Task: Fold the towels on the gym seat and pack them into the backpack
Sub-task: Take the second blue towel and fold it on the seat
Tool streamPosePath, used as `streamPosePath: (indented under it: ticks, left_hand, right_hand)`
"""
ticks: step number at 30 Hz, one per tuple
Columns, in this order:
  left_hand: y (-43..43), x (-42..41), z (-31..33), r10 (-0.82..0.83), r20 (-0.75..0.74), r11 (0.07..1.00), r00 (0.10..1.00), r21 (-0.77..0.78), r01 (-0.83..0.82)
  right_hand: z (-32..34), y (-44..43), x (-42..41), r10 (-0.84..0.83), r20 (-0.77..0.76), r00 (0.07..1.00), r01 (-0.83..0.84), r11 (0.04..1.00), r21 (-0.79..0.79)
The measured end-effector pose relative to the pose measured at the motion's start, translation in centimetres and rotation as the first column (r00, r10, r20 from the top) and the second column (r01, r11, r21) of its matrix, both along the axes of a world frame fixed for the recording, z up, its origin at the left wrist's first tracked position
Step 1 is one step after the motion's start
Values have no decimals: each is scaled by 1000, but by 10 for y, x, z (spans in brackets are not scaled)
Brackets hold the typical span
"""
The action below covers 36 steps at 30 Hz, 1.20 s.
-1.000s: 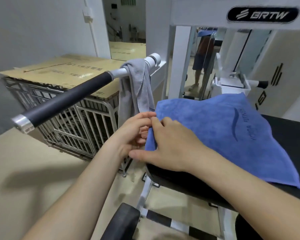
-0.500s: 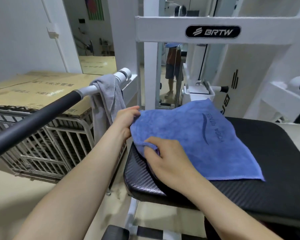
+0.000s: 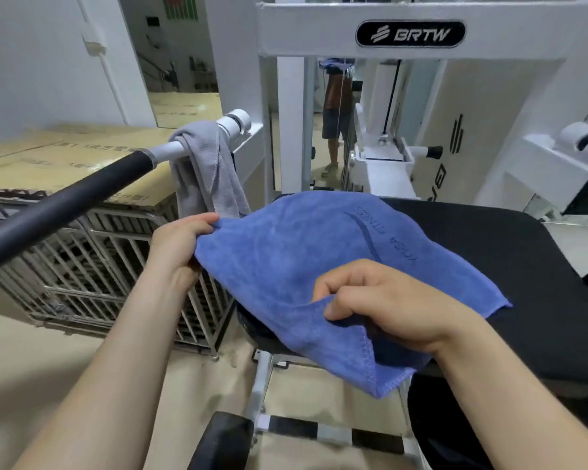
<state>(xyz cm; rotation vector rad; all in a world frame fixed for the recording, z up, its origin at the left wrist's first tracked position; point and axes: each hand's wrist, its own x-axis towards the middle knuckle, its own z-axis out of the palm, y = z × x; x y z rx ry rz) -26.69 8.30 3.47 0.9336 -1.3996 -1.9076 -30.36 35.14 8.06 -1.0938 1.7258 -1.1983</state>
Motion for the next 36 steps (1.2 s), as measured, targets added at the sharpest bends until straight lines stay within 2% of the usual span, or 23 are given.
streamPosePath:
  ticks: [2, 4, 7, 9, 11, 12, 14, 16, 18, 21, 24, 28, 32, 36]
  left_hand:
    - [-6, 26, -4, 73, 1, 996, 997, 56, -73]
    - [-11, 44, 1, 129, -59, 988, 990, 96, -123]
    - [-10, 55, 20, 72, -207, 987, 976, 153, -41]
    - [-5, 54, 34, -84, -280, 991, 956, 80, 110]
    - [2, 48, 46, -244, -233, 964, 941, -160, 210]
    - [5, 42, 50, -280, -145, 921, 949, -318, 223]
    - [10, 25, 56, -235, 66, 764, 970, -604, 226]
    - [12, 3, 60, -201, 186, 628, 962, -729, 272]
    - [13, -22, 64, -193, 227, 582, 954, -757, 298]
    - [21, -60, 66, -233, 278, 557, 932, -747, 362]
    - [30, -95, 59, -276, 366, 456, 889, -764, 456]
    - [33, -123, 46, -85, 530, 242, 844, -810, 534]
    - [37, -133, 42, 40, 547, 109, 836, -834, 541]
    - [39, -137, 35, 120, 523, -12, 844, -849, 528]
  right_hand:
    - [-8, -5, 18, 95, 7, 995, -95, 994, 53]
    - [-12, -8, 32, 161, -11, 987, -160, 983, 90]
    - [-10, 1, 37, 147, -67, 987, -141, 986, 84]
    - [-4, 17, 31, 48, -15, 999, -48, 999, 18]
    - [2, 37, 20, -117, 68, 991, 120, 992, -40]
    - [3, 48, 13, -213, 70, 975, 216, 975, -50]
    - [1, 65, 0, -372, 0, 928, 372, 927, -41]
    - [-4, 76, -9, -492, -133, 860, 496, 868, -10]
    - [-9, 81, -16, -563, -259, 785, 588, 809, 25]
    - [-13, 80, -22, -578, -398, 712, 645, 762, 47]
    - [-13, 78, -24, -594, -495, 634, 702, 711, 45]
    - [-16, 76, -27, -587, -602, 542, 747, 664, 26]
    - [-21, 74, -30, -579, -670, 465, 769, 639, -20]
    - [-22, 73, -29, -592, -676, 439, 764, 641, -66]
